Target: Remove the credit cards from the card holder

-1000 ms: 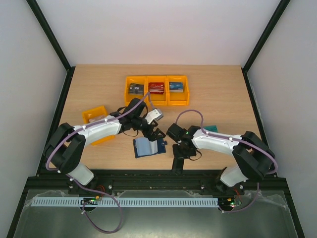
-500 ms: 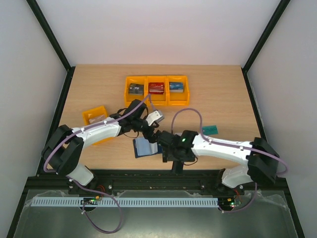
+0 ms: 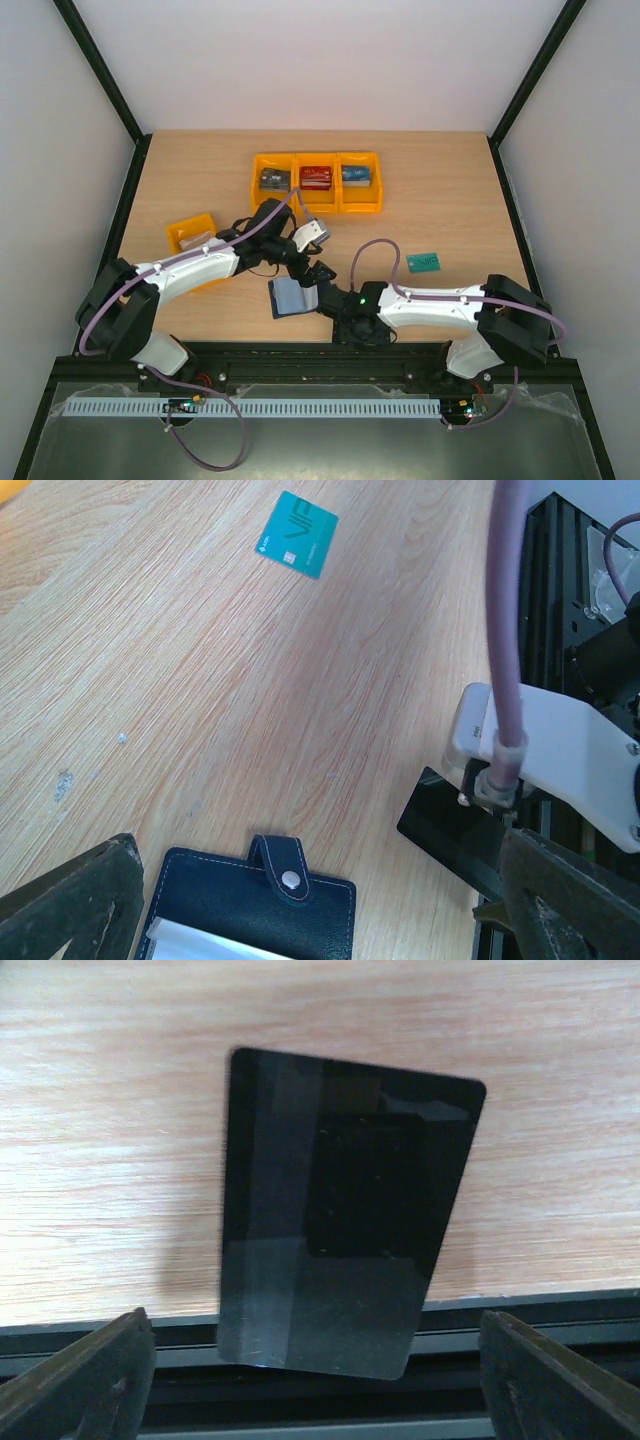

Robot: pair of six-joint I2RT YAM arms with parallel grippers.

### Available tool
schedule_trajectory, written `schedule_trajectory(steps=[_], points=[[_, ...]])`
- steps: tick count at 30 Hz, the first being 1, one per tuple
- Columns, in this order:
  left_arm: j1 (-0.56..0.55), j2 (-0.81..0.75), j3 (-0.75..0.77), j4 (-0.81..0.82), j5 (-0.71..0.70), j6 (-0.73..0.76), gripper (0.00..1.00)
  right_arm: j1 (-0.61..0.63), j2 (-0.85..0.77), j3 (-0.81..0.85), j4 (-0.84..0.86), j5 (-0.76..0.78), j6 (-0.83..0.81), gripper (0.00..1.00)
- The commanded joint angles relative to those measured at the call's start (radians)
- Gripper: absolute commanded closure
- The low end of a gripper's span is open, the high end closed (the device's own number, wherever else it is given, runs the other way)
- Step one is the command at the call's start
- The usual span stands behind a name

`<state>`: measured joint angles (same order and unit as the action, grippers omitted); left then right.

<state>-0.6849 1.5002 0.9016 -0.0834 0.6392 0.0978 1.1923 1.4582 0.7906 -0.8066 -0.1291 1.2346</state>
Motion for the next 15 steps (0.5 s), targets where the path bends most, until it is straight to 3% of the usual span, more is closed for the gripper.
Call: schedule_trajectory(steps=[1, 3, 12, 15], points=[[0.004, -0.018, -0.013, 0.016, 0.021, 0.019, 0.03, 0.009, 0.006, -0.07, 0.043, -0.018, 0.022, 0.19], [0.006, -0.015, -0.015, 0.017, 0.023, 0.019, 0.03, 0.009, 0.01, -0.079, 0.049, -0.024, 0.017, 0.26], [0.007, 0.003, -0.015, 0.018, 0.026, 0.018, 0.02, 0.007, 0.059, -0.061, 0.077, -0.023, -0.021, 0.22], [0.007, 0.005, -0.015, 0.016, 0.027, 0.019, 0.03, 0.007, 0.082, -0.061, 0.069, -0.008, -0.037, 0.27]])
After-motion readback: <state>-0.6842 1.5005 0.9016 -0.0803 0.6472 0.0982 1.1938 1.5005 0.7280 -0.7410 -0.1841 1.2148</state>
